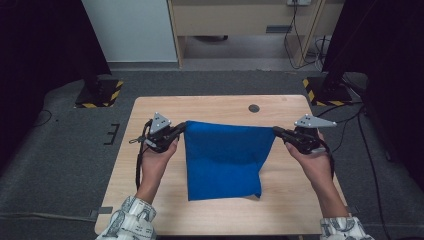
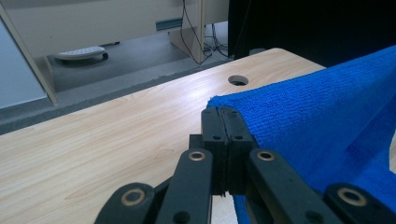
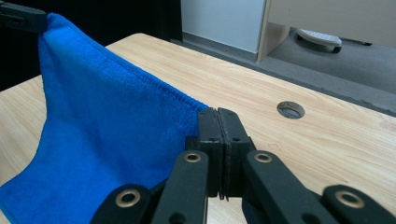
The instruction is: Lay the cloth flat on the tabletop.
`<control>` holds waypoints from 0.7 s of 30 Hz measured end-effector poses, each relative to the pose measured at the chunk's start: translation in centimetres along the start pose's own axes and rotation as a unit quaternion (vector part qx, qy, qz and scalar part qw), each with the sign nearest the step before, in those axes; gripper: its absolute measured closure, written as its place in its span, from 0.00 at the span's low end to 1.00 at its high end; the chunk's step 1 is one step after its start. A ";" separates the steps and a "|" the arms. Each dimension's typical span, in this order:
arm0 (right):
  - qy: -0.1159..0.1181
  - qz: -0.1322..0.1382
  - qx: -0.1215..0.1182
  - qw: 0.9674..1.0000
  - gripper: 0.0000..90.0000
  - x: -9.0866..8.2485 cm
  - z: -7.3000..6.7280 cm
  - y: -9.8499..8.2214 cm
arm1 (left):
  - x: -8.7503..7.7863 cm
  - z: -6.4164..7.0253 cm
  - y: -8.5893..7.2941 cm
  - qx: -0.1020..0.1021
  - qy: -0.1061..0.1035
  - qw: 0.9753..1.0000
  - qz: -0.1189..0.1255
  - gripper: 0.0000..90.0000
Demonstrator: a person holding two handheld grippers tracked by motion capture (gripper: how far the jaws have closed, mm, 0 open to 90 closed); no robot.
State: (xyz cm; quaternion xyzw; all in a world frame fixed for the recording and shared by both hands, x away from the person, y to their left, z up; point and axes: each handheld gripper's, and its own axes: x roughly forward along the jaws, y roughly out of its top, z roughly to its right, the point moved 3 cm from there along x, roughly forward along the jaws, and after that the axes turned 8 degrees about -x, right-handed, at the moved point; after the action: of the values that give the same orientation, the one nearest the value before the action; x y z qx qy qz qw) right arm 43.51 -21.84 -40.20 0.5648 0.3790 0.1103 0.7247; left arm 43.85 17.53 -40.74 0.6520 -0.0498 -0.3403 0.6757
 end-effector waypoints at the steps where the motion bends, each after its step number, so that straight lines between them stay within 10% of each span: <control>1: 0.001 0.001 0.000 1.000 0.99 -0.1 -0.1 0.1 | -0.1 0.1 0.1 0.001 -0.001 1.000 0.003 0.99; 21: -0.001 0.031 -0.026 0.999 0.99 -3.1 -1.2 2.0 | -2.6 1.3 1.1 0.012 -0.016 0.999 0.035 0.99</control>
State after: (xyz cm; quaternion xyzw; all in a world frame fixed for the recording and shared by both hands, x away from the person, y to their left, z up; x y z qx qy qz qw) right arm 41.12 -22.13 -37.18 0.5575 0.3579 0.1417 0.7355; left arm 41.67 17.74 -38.54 0.6522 -0.0873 -0.3267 0.6785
